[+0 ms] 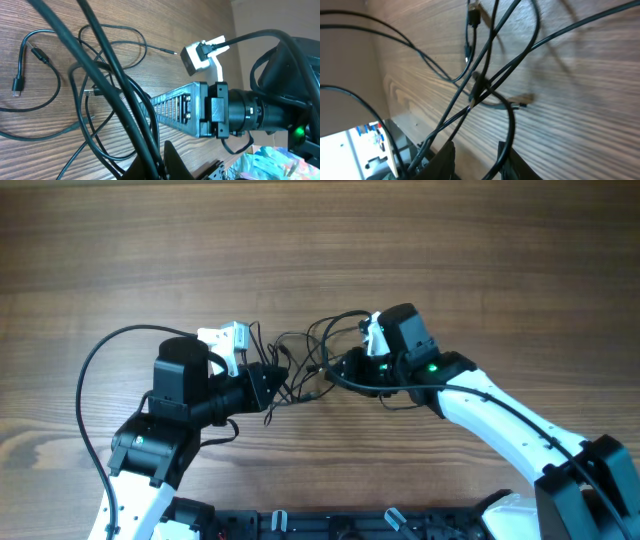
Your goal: Untangle cables
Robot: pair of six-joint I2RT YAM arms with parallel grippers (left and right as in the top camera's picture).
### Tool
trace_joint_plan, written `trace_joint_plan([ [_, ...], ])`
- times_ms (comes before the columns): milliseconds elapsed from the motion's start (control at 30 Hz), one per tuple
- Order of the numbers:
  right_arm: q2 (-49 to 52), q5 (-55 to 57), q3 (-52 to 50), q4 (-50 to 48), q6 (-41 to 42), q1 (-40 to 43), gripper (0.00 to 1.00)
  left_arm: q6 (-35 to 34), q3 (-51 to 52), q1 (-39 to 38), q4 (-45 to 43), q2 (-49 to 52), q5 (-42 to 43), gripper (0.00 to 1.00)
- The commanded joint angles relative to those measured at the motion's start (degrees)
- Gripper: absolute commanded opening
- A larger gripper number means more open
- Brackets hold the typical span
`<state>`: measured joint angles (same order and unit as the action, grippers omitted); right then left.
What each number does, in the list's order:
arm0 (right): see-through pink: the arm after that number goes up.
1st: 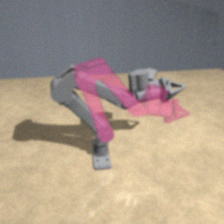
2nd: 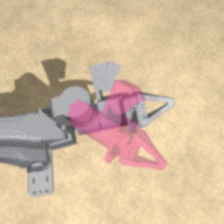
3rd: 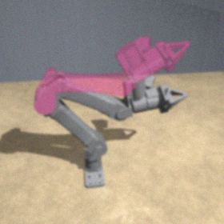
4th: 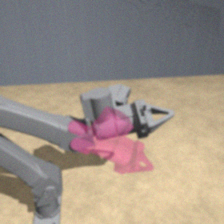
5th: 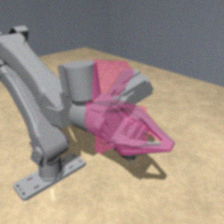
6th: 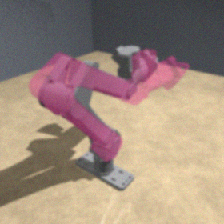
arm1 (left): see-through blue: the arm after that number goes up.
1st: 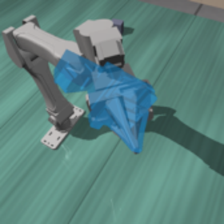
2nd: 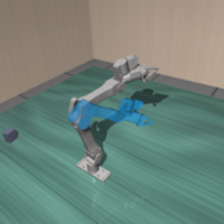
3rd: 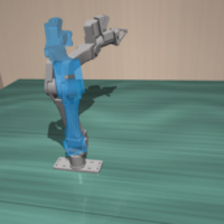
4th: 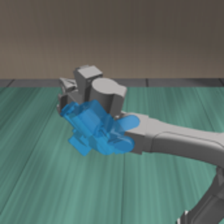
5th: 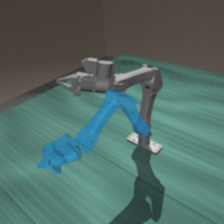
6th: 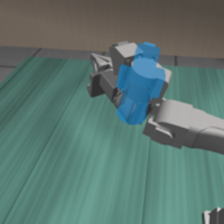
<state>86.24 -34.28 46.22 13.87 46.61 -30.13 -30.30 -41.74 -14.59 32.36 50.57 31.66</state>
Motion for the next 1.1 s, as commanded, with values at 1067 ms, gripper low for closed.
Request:
trace_joint_plan([
  [1067, -0.31, 16.65, 0.04, 1.84, -13.42, -7.48, 0.46, 0.31, -0.26, -3.26, 7.56, 11.58, -2.75, 0.44],
])
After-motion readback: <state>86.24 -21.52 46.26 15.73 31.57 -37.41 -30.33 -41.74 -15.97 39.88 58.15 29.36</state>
